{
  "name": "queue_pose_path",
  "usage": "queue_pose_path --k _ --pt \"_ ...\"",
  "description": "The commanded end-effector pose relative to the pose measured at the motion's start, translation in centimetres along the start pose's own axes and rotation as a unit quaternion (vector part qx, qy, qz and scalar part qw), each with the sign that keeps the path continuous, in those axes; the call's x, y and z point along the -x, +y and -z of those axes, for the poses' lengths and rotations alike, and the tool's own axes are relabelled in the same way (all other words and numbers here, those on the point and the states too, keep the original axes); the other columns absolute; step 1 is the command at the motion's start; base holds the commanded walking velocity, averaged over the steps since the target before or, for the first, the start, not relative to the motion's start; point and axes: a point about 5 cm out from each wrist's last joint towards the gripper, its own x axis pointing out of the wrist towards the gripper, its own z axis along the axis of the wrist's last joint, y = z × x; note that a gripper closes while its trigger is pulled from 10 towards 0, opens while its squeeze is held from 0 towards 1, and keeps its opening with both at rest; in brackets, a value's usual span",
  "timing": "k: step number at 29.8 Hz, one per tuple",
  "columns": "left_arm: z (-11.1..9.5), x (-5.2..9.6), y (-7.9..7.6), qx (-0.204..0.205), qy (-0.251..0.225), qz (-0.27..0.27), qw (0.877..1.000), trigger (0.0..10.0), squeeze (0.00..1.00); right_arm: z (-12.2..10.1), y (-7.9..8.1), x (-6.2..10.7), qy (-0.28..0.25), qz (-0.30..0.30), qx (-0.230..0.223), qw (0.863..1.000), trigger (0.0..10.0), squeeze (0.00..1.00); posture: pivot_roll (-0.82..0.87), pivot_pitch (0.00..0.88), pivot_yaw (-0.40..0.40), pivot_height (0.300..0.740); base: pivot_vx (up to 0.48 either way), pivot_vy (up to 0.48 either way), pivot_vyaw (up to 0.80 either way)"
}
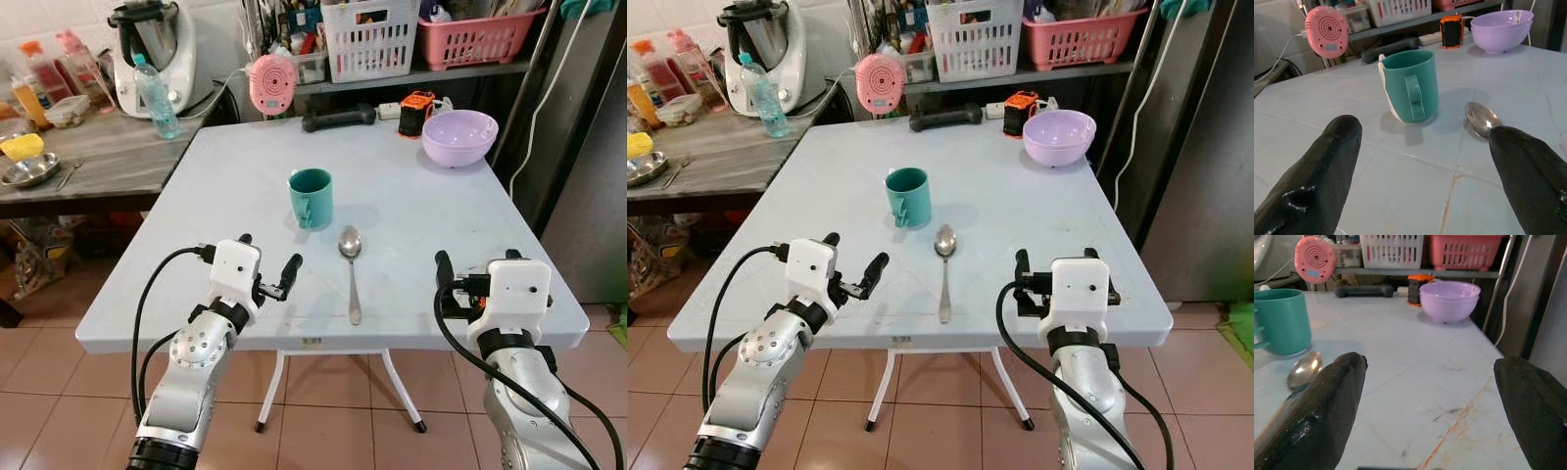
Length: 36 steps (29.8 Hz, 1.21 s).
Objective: Setting the table
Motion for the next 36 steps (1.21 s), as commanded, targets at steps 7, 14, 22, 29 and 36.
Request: queue_pose_path --k 7,14,22,29,36 --pt "0.3 0.6 2.1 -0.023 0.018 -0.029 0.999 10.0 0.00 -0.4 2.8 -1.1 0.006 -0.072 -0.036 0.997 10.0 0.00 -0.15 0.038 0.128 0.740 0.000 0.000 0.00" --pt "1.9 2.3 2.8 -0.033 0.051 -0.032 0.998 10.0 0.00 0.2 5.5 -2.3 0.036 -0.122 -0.050 0.991 10.0 0.00 -0.13 0.051 0.120 0.740 0.000 0.000 0.00" --pt "3.4 5.1 2.4 -0.001 0.081 0.042 0.996 10.0 0.00 2.3 8.1 -3.4 0.108 -0.144 -0.038 0.983 10.0 0.00 -0.10 0.060 0.084 0.740 0.000 0.000 0.00" --pt "3.3 5.1 1.5 0.018 0.078 0.080 0.994 10.0 0.00 3.4 8.3 -3.9 0.160 -0.111 -0.057 0.979 10.0 0.00 -0.10 0.059 0.073 0.740 0.000 0.000 0.00" --pt "2.2 5.2 0.0 0.033 0.055 0.144 0.988 10.0 0.00 2.8 8.0 -5.1 0.153 -0.065 -0.066 0.984 10.0 0.00 -0.10 0.060 0.078 0.740 0.000 0.000 0.00"
